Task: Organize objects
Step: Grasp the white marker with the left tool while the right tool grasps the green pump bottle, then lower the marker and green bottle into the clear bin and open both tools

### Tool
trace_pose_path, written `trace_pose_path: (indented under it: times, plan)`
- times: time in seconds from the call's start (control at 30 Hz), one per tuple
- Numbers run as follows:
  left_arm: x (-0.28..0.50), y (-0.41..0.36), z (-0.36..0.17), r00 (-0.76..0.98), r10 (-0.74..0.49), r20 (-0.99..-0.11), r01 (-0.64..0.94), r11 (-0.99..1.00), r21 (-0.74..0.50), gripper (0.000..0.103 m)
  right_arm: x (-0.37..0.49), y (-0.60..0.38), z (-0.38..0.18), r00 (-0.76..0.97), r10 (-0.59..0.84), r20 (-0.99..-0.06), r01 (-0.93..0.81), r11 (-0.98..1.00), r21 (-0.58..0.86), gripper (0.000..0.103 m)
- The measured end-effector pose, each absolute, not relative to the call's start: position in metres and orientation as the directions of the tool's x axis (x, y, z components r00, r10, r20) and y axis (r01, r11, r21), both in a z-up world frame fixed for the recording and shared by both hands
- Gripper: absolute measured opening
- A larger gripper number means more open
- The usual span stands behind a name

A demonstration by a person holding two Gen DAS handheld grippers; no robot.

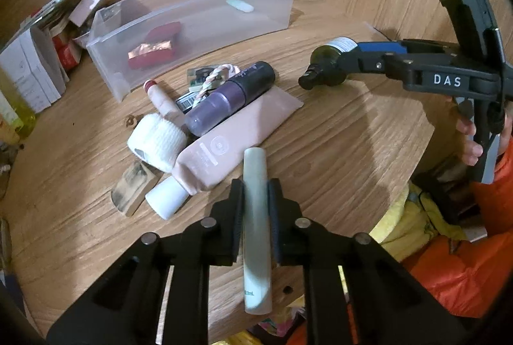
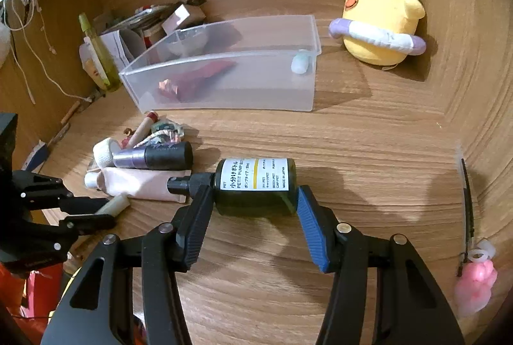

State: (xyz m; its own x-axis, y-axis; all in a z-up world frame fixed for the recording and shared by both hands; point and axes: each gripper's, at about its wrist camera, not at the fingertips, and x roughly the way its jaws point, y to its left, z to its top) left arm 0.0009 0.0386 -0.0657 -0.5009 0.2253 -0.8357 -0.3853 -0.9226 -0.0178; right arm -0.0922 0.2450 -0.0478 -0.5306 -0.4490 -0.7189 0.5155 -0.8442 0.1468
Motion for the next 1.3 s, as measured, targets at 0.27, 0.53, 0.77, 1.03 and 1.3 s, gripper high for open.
trace_pose_path:
  times: [0.27,0.53,0.77,1.03,1.3]
  plan:
    - [0.004,0.028,-0.04,-0.578,0.217,-0.787,-0.323,-0.946,-0.024,0.015,-0.09,0.244,-0.04,-0.546,-0.466,-0.696,0.523,-0.839,0.151,0.049]
    - [-0.007,0.006,-0.015,-0.651,0.22,-0.726,-0.236,-0.968,-0.082,0.015,-0.093,0.243,-0.031,-0.557,-0.49,-0.67,0.526,-0.833,0.172,0.049]
    - [-0.018,-0.003,0.005,-0.701,0.239,-0.672,-0.206,-0.97,-0.13,0.015,-0.097,0.236,-0.015,-0.589,-0.506,-0.63,0.532,-0.83,0.169,0.049]
    - [-0.034,-0.009,0.027,-0.752,0.217,-0.623,-0.165,-0.976,-0.141,0.015,-0.11,0.227,0.008,-0.614,-0.537,-0.579,0.55,-0.817,0.174,0.049]
    - [-0.056,-0.009,0.044,-0.779,0.198,-0.594,-0.142,-0.98,-0.14,0.015,-0.131,0.214,0.033,-0.631,-0.563,-0.534,0.58,-0.8,0.157,0.049]
